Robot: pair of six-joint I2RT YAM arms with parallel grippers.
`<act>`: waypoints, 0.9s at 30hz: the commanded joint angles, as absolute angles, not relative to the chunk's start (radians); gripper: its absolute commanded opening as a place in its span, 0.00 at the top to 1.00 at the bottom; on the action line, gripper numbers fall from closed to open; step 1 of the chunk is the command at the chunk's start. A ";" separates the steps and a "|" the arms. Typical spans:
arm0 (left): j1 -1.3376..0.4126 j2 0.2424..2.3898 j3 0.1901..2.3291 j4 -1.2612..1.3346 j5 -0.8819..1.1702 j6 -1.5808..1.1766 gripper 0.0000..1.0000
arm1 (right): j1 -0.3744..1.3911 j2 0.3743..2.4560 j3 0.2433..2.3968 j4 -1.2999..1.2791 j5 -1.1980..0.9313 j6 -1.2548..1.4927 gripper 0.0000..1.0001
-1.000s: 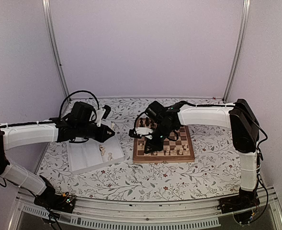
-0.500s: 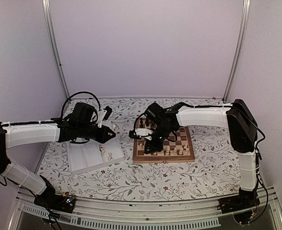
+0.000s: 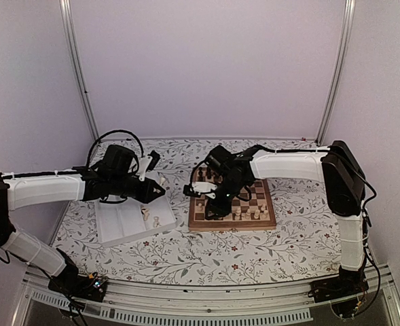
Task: Set up the chess pieces on the board
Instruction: Place the chess piece on the chessboard.
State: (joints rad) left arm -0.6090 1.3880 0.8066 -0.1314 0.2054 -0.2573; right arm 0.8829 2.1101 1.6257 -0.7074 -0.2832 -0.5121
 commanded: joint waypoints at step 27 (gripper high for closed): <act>-0.757 1.647 1.227 -0.522 0.771 -0.166 0.97 | 1.053 1.780 1.685 -0.789 -0.035 -0.953 0.55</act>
State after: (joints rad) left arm -0.7280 1.6169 1.1828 -0.4461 0.7097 -0.1974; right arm 1.0176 1.8183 1.7096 -0.8089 -0.1303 -0.8852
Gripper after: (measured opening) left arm 0.118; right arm 0.444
